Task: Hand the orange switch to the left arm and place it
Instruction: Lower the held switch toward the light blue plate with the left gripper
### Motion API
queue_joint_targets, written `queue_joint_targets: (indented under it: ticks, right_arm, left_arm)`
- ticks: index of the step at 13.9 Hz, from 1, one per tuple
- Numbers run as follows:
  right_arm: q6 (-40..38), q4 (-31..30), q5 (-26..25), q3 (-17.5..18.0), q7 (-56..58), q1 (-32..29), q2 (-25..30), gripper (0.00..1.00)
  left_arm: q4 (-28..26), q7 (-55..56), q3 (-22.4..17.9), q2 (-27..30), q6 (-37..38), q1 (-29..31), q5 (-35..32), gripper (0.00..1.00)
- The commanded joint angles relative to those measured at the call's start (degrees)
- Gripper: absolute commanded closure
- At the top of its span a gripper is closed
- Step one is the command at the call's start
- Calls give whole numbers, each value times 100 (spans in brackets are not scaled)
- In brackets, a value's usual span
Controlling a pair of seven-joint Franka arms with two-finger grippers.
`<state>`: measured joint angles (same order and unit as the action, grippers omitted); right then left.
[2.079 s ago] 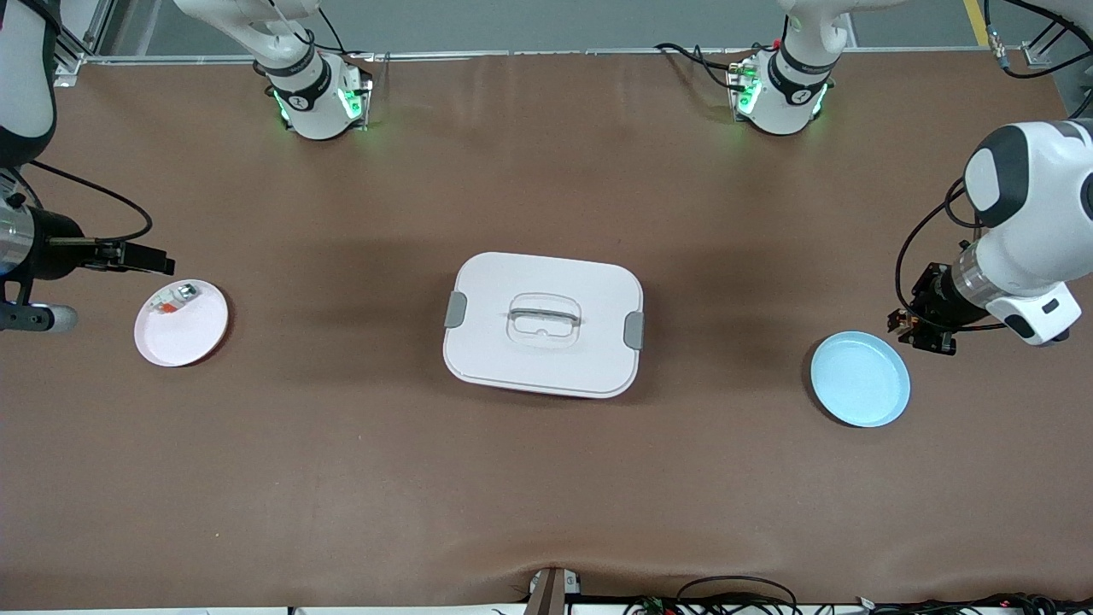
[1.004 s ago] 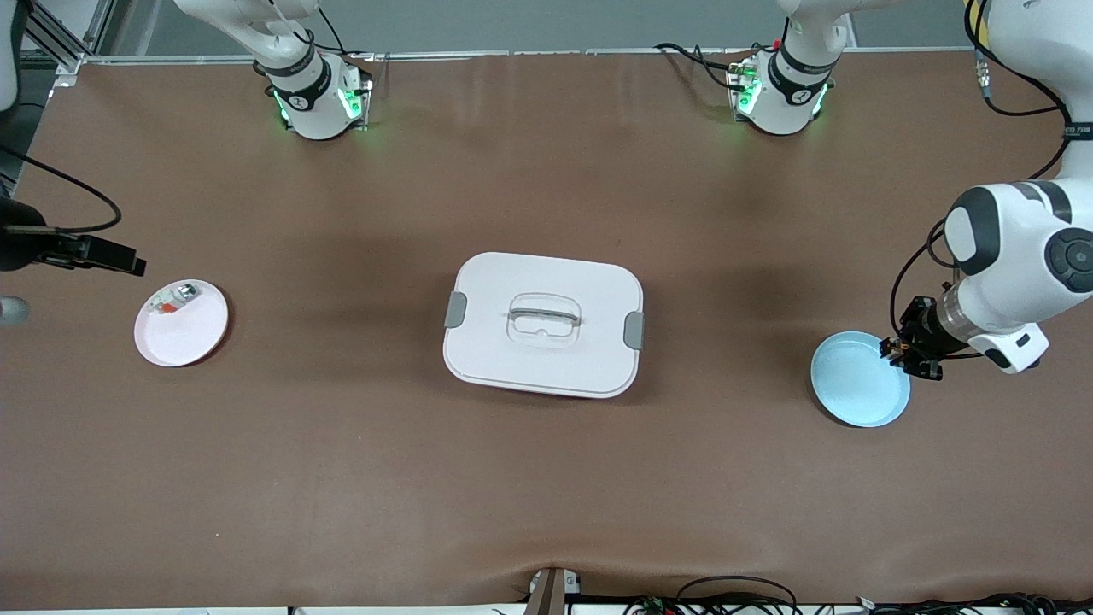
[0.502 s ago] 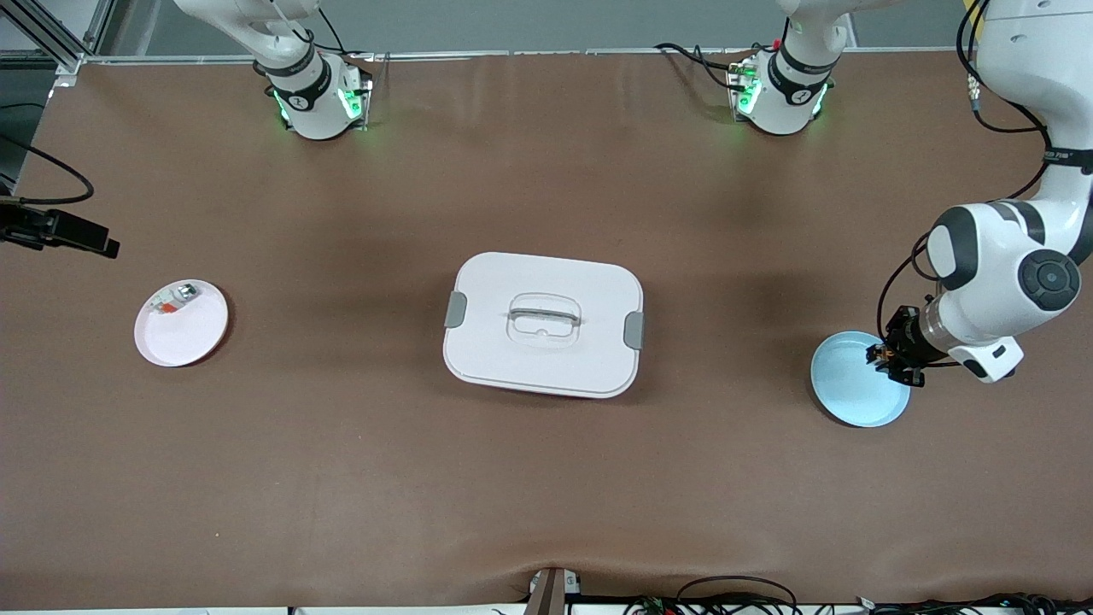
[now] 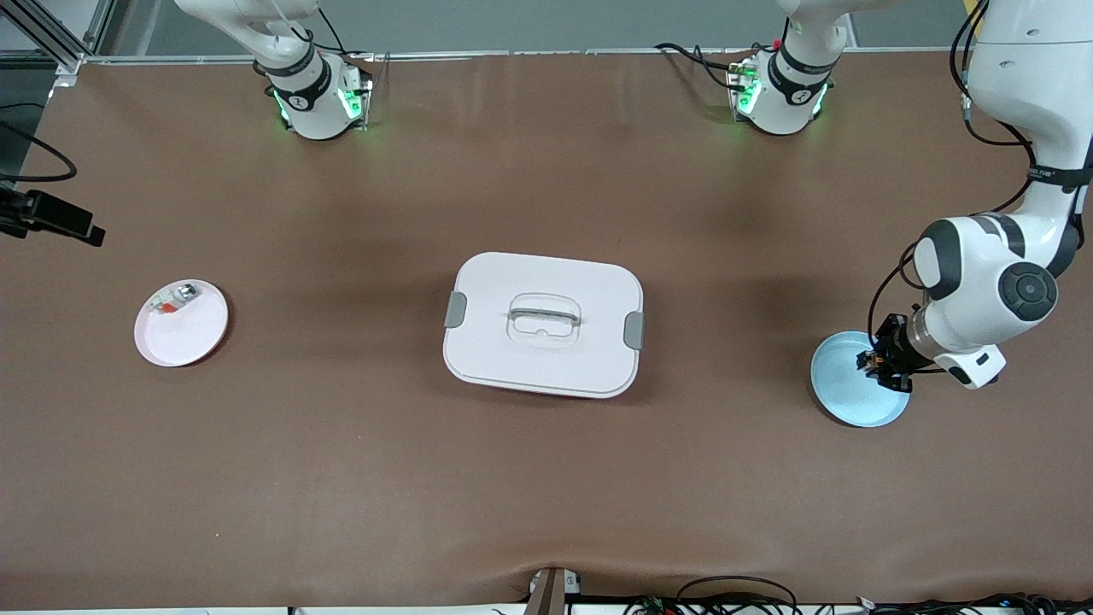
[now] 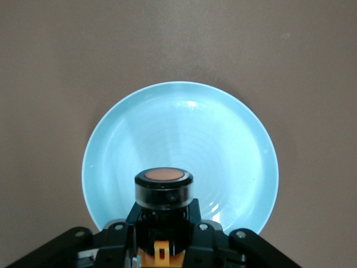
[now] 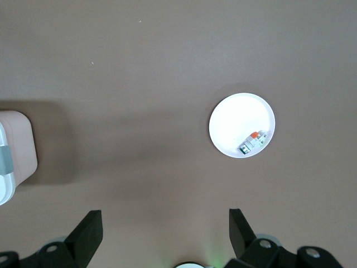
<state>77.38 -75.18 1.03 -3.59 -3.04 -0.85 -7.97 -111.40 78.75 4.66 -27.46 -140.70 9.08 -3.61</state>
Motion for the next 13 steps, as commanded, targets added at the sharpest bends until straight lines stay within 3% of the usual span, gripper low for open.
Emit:
queue_joint_targets:
  ticks: [1,8,13]
  right_arm:
    - [-144,-128,-42,33,23,23,199,0]
    - [-223,-5,-305,411,14,-73,261,0]
    - [-408,-58,-270,376,5,-73,481,0]
  left_arm:
    - [49,18,44,-233,-273,76,-140,99]
    - [22,18,26,-461,-563,67,-149,99]
    - [5,9,18,-550,-643,67,-158,98]
